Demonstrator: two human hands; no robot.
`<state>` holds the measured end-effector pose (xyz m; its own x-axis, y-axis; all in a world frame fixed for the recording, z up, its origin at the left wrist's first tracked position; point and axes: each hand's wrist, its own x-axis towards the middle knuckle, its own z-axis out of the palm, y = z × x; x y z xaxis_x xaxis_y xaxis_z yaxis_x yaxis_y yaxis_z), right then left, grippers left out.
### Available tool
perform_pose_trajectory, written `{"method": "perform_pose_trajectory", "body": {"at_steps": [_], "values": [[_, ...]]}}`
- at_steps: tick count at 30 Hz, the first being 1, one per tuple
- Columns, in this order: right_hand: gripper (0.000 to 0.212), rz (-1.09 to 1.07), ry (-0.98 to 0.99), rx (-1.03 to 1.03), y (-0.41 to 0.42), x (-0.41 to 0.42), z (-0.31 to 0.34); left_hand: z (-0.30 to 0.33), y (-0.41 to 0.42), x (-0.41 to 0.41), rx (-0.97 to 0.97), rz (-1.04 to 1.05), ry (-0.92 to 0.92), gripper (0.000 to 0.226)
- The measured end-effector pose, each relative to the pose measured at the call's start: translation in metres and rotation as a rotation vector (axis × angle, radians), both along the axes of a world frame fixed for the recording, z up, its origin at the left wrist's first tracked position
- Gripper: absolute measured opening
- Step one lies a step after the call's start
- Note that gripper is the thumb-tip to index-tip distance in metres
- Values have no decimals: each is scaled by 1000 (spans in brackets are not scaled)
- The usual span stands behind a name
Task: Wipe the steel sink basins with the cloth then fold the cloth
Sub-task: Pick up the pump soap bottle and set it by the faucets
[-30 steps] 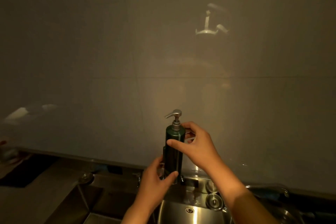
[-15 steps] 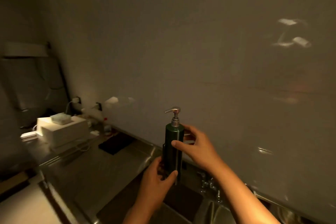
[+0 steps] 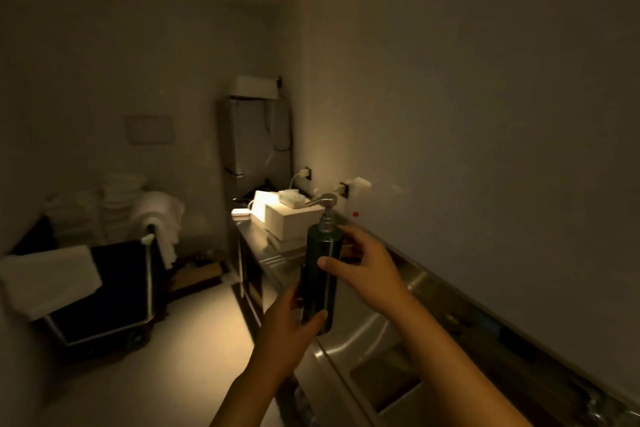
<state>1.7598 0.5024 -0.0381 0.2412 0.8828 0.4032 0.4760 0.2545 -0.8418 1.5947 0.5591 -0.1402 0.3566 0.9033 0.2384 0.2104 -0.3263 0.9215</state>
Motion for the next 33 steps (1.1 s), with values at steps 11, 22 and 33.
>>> {"method": "perform_pose_trajectory", "body": {"at_steps": [11, 22, 33], "values": [[51, 336, 12, -39, 97, -199, 3, 2, 35, -205, 30, 316, -35, 52], [53, 648, 78, -7, 164, -339, -5, -2, 46, -338, 39, 574, -128, 54], [55, 745, 85, 15, 271, -357, -13, -3, 135, -346, 41, 642, -135, 49]]}}
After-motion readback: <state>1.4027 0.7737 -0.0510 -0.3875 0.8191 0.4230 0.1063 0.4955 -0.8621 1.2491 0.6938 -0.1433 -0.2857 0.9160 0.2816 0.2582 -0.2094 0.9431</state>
